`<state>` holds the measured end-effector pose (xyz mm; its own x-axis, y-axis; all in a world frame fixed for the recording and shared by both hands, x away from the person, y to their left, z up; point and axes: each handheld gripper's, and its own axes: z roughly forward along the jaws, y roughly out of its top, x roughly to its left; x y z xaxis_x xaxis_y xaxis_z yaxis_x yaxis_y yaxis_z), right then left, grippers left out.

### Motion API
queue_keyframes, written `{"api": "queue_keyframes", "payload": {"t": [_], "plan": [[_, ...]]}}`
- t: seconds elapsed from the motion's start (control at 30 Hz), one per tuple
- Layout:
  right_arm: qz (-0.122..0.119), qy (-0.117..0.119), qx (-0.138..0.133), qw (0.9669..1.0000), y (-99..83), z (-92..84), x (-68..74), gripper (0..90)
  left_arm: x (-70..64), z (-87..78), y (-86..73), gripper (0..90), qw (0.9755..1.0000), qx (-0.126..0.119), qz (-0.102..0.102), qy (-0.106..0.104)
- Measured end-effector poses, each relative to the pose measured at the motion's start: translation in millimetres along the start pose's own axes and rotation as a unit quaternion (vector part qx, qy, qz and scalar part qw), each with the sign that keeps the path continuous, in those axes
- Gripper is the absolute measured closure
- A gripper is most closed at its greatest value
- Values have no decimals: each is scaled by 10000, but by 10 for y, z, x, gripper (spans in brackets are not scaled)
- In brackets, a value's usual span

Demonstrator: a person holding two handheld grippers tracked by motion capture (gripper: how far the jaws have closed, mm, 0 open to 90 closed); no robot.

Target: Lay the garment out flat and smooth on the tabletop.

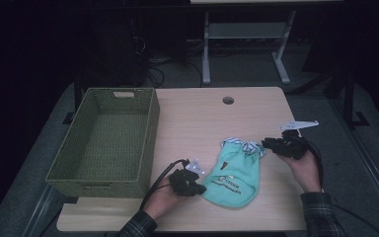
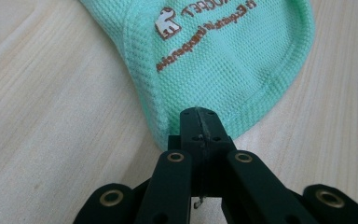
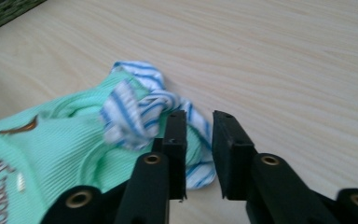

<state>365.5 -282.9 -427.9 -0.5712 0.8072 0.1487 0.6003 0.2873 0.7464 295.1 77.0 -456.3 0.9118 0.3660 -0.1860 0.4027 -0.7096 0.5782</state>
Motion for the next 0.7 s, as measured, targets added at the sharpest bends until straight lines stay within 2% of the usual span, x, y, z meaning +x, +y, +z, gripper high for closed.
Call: {"api": "queue_keyframes", "payload": {"t": [0.2, 0.3, 0.47, 0.6, 0.7], "plan": [[-74, 164, 84, 9998, -117, -95, 135, 891, -5, -1, 4, 897, 10000, 18, 3, 20], [-70, 237, 84, 9997, -169, -140, 206, 898, -6, 0, 5, 896, 10000, 17, -25, 25], [-209, 327, 78, 9992, -256, -185, 343, 898, -16, -4, 24, 883, 10000, 10, -39, -5], [-255, 397, 117, 9988, -324, -207, 424, 897, -49, -64, 76, 855, 9996, -274, -58, -91], [-278, 453, 122, 9985, -376, -231, 474, 897, -43, -138, 148, 856, 9990, -447, 3, -8]]}}
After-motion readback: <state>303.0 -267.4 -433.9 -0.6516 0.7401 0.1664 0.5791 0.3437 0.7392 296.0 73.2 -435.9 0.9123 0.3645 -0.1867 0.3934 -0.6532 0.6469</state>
